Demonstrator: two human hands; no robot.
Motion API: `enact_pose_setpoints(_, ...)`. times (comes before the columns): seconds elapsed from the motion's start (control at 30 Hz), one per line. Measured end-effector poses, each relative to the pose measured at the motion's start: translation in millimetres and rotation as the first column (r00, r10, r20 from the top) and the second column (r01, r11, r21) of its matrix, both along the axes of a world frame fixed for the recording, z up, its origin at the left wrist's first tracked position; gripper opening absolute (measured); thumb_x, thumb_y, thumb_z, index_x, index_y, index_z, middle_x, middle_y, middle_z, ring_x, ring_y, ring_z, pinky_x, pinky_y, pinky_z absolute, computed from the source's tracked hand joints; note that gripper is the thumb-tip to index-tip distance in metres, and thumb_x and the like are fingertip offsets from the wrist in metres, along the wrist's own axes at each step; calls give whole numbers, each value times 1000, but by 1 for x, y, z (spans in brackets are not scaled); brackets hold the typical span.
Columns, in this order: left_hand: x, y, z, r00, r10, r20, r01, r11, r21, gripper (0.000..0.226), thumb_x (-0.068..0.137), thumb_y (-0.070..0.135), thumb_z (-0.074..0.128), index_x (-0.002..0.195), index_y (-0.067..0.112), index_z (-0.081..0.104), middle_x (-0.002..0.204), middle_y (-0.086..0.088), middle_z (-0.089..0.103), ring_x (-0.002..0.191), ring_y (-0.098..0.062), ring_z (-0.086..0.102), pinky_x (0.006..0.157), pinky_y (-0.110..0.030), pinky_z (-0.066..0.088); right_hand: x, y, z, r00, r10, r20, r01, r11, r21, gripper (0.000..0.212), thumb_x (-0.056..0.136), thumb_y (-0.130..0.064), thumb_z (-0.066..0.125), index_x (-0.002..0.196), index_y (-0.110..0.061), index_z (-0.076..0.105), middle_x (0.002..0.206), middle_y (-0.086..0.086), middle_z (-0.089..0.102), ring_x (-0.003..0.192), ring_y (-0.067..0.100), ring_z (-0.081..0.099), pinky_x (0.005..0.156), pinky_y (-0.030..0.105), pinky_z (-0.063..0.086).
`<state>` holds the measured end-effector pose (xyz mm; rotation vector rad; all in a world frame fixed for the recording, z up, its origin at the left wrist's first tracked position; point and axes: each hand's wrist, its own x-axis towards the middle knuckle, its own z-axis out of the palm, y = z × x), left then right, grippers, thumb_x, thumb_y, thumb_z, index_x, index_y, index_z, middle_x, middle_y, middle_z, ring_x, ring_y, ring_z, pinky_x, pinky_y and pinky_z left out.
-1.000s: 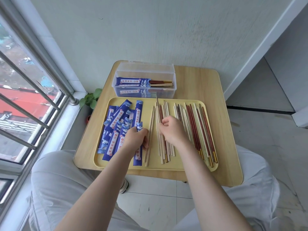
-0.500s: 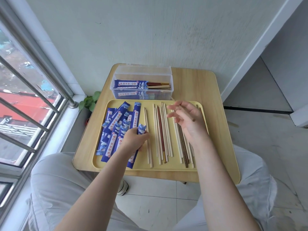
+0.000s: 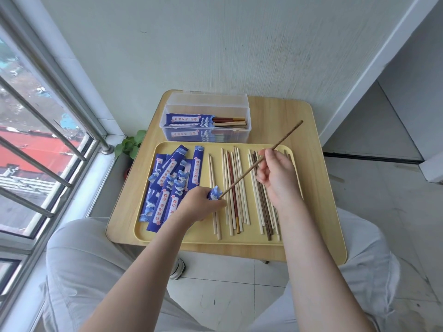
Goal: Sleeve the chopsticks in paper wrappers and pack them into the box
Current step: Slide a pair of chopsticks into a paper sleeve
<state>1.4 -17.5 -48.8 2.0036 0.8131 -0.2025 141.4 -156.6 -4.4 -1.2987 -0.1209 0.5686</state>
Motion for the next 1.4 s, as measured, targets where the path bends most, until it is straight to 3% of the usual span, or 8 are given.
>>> enact_pose_setpoints(0.13,0,-2,4,999,-37,-8,37,999,-19,27,89,36,73,80,13,61,62,1,54,48,-8,48,45,-19,41,-2,0,-2,1000,-13,1,13,999,-46,26,107,-19,45,92,-11,64,61,-3,50,50,12,42,50,23,35)
enact_pose_setpoints(0.33,2,-5,4,999,-23,24,25,997,-77,27,89,32,73,77,13,58,60,-1,52,43,-10,45,44,-21,42,-9,3,-9,991,112,72,-100,983,-153,24,107,-18,46,97,-10,65,70,2,58,52,14,51,50,25,37)
enact_pose_setpoints(0.6,-2,-1,2,1000,-26,8,26,1000,0,29,89,35,72,79,12,59,64,-2,53,53,-11,49,49,-20,42,1,-7,-4,993,-104,54,110,986,-124,28,108,-22,43,91,-14,64,66,-1,56,55,10,49,50,23,38)
enact_pose_setpoints(0.9,6,-8,7,998,-65,8,65,997,-28,30,89,36,73,75,14,57,61,-1,52,48,-11,46,50,-23,43,-8,3,-12,989,31,144,2,974,-228,24,106,-22,46,92,-16,65,69,-1,60,54,13,52,50,24,40)
enact_pose_setpoints(1.0,7,-13,14,996,-59,70,67,991,-114,29,91,38,70,79,16,56,60,2,50,47,-10,44,50,-24,42,-13,7,-14,973,173,150,-117,939,-323,19,103,-25,53,97,-18,70,74,-2,61,62,12,54,59,26,45)
enact_pose_setpoints(1.13,15,-25,30,957,154,247,-20,881,-472,21,107,31,43,105,14,53,64,1,38,45,-10,36,45,-26,29,-25,14,-18,937,339,80,-281,872,-400,18,98,-27,62,102,-18,77,71,-7,63,63,7,51,64,23,45)
enact_pose_setpoints(1.27,12,-24,27,968,134,210,-36,910,-414,20,109,27,38,99,11,47,65,-7,46,46,-16,42,48,-31,38,-22,15,-18,946,320,50,-277,878,-390,28,98,-35,61,103,-10,73,64,-8,56,59,9,50,60,25,44)
enact_pose_setpoints(1.4,12,-23,25,981,90,170,-20,926,-377,19,107,25,42,95,14,51,71,-12,59,50,-21,53,57,-32,49,-21,15,-22,973,223,54,-187,908,-375,21,102,-24,56,97,-12,72,63,-5,52,54,12,46,54,25,41)
